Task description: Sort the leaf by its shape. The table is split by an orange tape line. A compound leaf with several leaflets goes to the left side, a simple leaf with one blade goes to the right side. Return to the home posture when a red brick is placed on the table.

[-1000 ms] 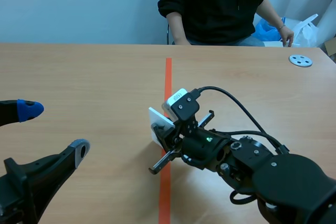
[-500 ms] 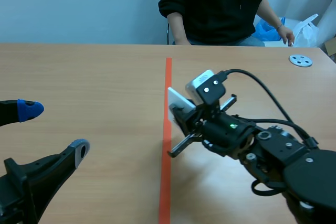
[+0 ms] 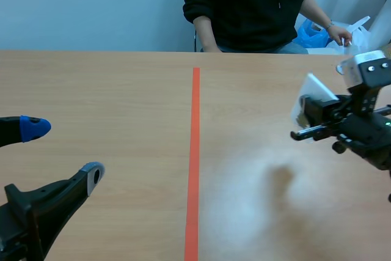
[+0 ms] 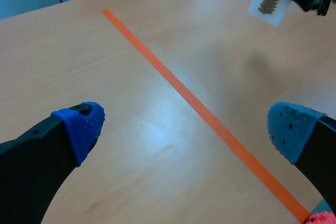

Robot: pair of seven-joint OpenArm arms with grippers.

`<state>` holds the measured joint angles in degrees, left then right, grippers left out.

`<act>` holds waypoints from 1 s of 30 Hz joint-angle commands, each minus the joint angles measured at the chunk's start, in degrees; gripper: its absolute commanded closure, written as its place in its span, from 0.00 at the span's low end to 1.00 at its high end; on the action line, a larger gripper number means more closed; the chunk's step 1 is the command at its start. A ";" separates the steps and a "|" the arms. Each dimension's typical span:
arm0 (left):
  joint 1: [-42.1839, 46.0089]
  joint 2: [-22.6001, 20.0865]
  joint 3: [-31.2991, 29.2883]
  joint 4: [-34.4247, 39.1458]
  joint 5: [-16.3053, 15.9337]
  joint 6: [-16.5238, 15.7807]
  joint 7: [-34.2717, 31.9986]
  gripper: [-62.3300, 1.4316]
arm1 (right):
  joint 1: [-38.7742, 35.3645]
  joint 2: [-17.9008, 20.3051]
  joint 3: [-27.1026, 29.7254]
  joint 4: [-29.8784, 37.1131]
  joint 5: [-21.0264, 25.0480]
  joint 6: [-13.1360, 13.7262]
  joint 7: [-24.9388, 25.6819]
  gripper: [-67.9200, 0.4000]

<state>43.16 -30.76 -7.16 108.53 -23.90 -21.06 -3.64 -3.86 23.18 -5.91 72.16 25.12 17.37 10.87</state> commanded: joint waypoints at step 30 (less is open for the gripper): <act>-0.02 0.42 0.07 1.03 -0.52 -0.07 0.26 0.00 | 9.73 4.26 9.11 -27.10 5.70 -3.74 6.54 0.97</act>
<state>43.16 -30.76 -7.16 108.53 -23.90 -21.06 -2.42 4.49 26.22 3.57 43.33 30.74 14.04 16.34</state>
